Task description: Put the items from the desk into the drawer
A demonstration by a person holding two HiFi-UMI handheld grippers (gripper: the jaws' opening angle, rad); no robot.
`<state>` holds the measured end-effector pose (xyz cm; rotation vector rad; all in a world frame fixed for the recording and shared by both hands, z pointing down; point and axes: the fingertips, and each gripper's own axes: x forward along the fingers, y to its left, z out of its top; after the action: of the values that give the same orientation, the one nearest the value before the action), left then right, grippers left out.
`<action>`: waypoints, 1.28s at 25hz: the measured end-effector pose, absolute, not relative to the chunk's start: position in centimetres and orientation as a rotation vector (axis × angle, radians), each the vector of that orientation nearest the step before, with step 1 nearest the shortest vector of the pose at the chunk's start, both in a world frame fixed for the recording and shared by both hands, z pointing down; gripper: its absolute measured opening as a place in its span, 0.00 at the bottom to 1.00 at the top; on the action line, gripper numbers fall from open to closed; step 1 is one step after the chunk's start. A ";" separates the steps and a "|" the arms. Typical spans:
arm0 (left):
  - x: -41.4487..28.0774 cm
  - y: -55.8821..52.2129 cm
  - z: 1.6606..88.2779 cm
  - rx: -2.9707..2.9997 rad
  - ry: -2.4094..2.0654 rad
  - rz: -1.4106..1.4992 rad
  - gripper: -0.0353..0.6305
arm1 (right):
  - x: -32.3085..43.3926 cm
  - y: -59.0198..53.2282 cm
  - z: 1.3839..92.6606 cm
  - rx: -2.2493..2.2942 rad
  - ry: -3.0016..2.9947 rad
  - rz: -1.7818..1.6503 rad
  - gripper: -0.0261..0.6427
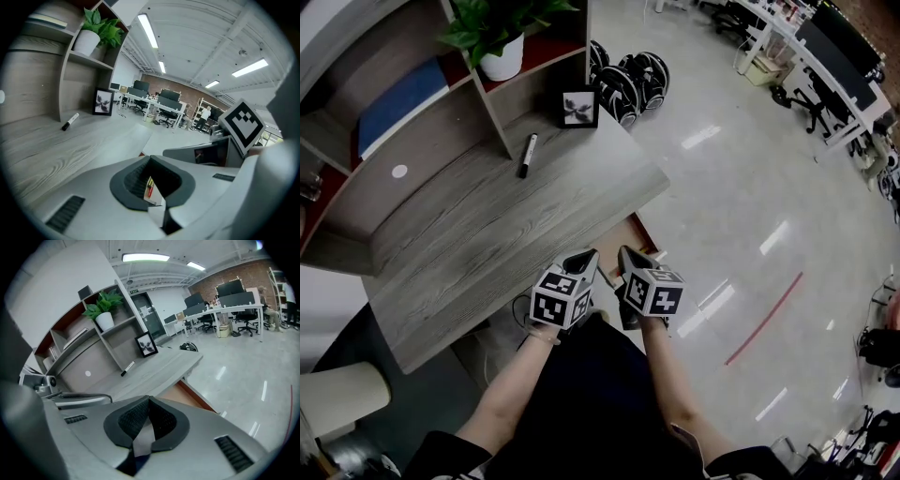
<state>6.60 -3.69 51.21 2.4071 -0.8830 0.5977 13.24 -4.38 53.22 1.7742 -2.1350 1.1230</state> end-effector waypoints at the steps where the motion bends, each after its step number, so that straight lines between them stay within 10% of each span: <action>1: 5.8 -4.2 51.1 2.398 -0.903 0.595 0.07 | 12.6 -5.1 53.0 1.762 -2.146 1.118 0.03; 32: -10.6 -18.9 50.4 2.249 -1.163 0.546 0.07 | -4.0 -24.0 53.8 1.467 -2.206 1.080 0.14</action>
<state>-10.60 -18.89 50.36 2.2494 -1.1628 0.5464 -3.99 -24.03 53.83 1.4665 -2.2059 1.0802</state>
